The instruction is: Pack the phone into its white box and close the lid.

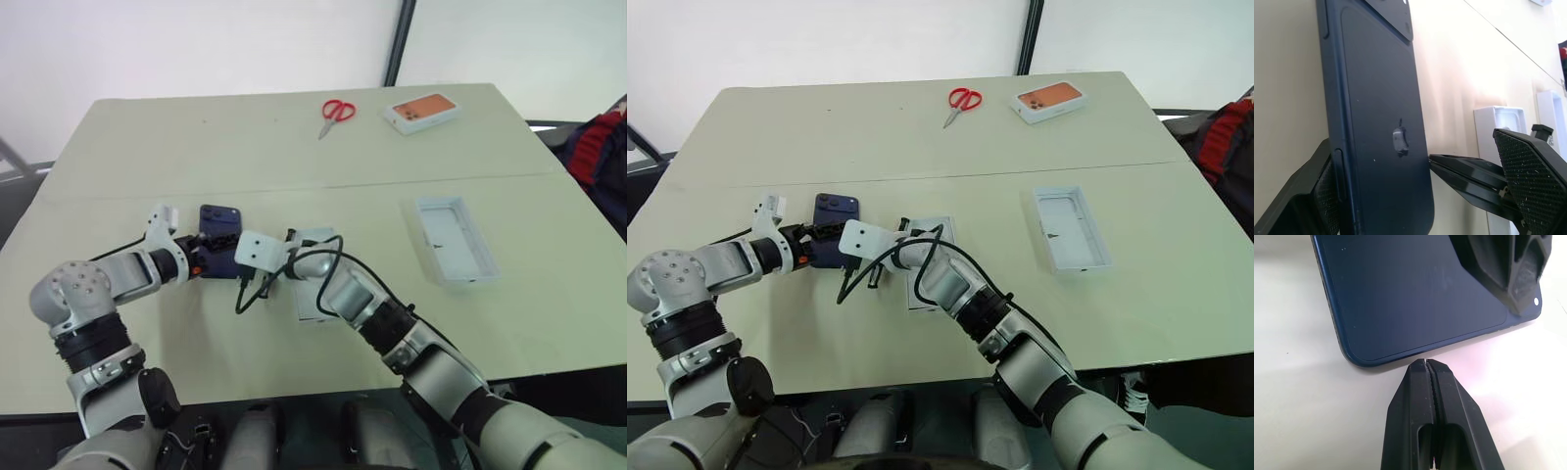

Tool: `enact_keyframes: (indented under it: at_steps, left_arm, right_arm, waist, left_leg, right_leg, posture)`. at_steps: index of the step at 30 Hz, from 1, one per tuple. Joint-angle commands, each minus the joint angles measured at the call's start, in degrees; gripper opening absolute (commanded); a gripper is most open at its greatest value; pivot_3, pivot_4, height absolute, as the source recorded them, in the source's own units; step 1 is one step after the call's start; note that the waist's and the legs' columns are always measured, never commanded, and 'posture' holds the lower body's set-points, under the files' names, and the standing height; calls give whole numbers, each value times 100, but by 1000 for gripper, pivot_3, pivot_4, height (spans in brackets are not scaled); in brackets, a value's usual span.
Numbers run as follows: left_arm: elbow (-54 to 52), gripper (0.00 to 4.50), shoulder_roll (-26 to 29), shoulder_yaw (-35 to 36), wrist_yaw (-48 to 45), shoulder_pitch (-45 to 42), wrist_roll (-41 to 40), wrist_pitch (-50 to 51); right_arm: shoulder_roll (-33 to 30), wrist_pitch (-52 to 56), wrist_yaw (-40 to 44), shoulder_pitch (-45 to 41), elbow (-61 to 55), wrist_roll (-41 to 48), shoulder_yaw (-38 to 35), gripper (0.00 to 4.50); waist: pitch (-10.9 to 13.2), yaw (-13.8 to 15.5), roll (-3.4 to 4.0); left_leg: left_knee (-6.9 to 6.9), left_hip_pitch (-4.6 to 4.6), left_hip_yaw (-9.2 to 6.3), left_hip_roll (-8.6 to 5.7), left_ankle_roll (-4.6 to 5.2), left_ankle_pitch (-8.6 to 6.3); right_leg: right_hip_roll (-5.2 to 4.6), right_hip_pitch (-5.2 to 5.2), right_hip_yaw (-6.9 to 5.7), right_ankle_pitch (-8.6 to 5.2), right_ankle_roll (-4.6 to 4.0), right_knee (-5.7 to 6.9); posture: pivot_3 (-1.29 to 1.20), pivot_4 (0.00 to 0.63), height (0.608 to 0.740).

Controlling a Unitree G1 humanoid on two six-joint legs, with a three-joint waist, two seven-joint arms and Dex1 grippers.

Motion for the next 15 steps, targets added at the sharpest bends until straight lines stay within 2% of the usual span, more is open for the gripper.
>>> enact_keyframes:
  at_steps: [1, 2, 3, 4, 10, 15]
  left_arm:
    - [-86, 4500, 19, 138, 144, -45, 114, -43]
    - [-94, 4500, 4, 168, 165, -49, 116, -51]
    - [-112, 3964, -21, 240, 192, -53, 104, -73]
    - [-121, 3674, -35, 308, 215, -63, 92, -66]
    - [-89, 677, -87, 688, 298, -214, 81, 22]
    - [-72, 677, -240, 1243, 389, -372, -12, 107]
  right_arm:
    - [31, 0, 41, 6, -205, -42, 25, 48]
    - [30, 0, 43, 7, -210, -47, 20, 48]
    - [20, 5, 49, 13, -232, -51, 13, 0]
    - [6, 10, 55, 21, -256, -55, 8, 0]
    - [-35, 57, 80, 40, -394, -77, -1, 0]
    - [-96, 170, 186, 43, -874, -96, -4, 0]
  waist:
    - [0, 0, 0]
    - [0, 0, 0]
    - [0, -1, 0]
    - [0, -1, 0]
    - [-1, 9, -4]
    - [-2, -3, -7]
  left_leg:
    - [0, 0, 0, 0, 0, 0]
    - [0, 0, 0, 0, 0, 0]
    - [0, 0, 0, 0, 0, 0]
    - [0, 0, 0, 1, 0, 0]
    - [0, -5, 1, 0, 0, 0]
    - [-2, -5, 2, 0, -1, 0]
  right_leg:
    - [0, 0, 0, 0, 0, 0]
    - [1, 0, 0, 0, 0, 0]
    - [1, 0, 0, 0, 0, 0]
    - [1, -1, 0, 0, 0, 0]
    - [-1, -5, 1, 0, 0, -1]
    - [0, -8, 2, 0, 0, -1]
  posture:
    - [0, 150, 740]
    - [0, 150, 740]
    - [0, 150, 740]
    - [0, 150, 740]
    - [0, 150, 740]
    - [0, 150, 740]
